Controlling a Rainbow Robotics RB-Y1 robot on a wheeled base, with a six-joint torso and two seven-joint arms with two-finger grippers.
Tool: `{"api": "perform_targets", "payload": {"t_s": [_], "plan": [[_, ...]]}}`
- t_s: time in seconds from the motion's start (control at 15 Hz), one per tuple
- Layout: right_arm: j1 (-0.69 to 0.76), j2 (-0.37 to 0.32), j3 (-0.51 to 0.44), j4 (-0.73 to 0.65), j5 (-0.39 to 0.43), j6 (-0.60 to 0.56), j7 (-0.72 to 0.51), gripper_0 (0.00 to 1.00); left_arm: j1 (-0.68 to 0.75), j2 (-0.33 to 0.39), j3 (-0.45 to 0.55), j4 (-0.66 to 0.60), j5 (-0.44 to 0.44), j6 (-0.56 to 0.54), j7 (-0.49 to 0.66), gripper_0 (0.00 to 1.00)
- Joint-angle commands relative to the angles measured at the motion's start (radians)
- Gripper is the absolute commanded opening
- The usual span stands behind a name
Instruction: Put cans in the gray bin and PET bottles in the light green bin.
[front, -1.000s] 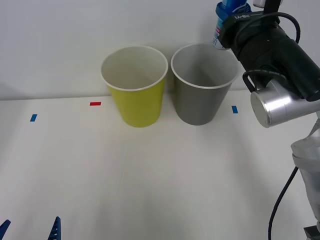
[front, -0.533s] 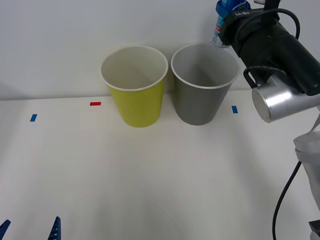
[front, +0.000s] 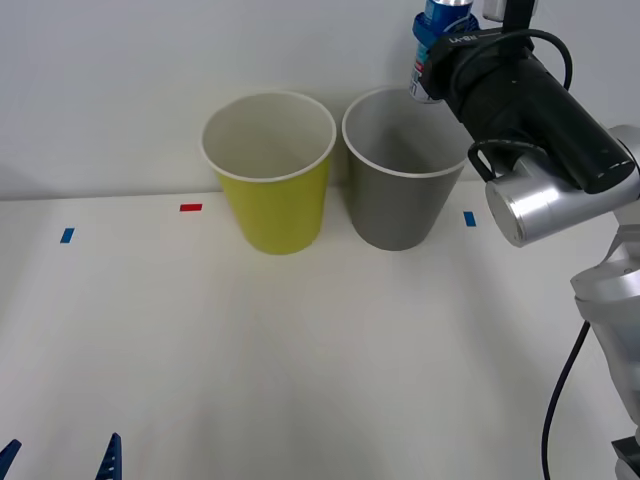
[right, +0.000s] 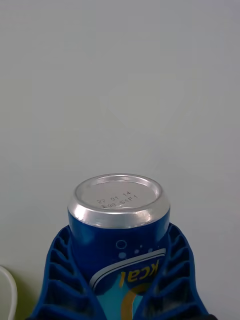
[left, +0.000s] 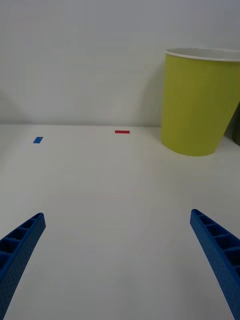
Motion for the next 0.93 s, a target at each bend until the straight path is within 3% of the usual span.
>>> {"api": "perform_targets", "payload": {"t_s": [0.07, 0.8, 0.93], "plan": [[0.002, 0.002, 0.007, -0.008, 0.001, -0.001, -0.001, 1.00, 0.000, 0.000, 0.000, 0.000, 0.000, 0.000, 0.000, 1.00], [0.023, 0.019, 0.007, -0.050, 0.051, 0.001, -0.001, 1.00, 0.000, 0.000, 0.000, 0.000, 0.000, 0.000, 0.000, 1.00], [0.066, 0.025, -0.011, -0.134, 0.062, 0.062, 0.004, 1.00, 0.000, 0.000, 0.000, 0.000, 0.000, 0.000, 0.000, 1.00]]}}
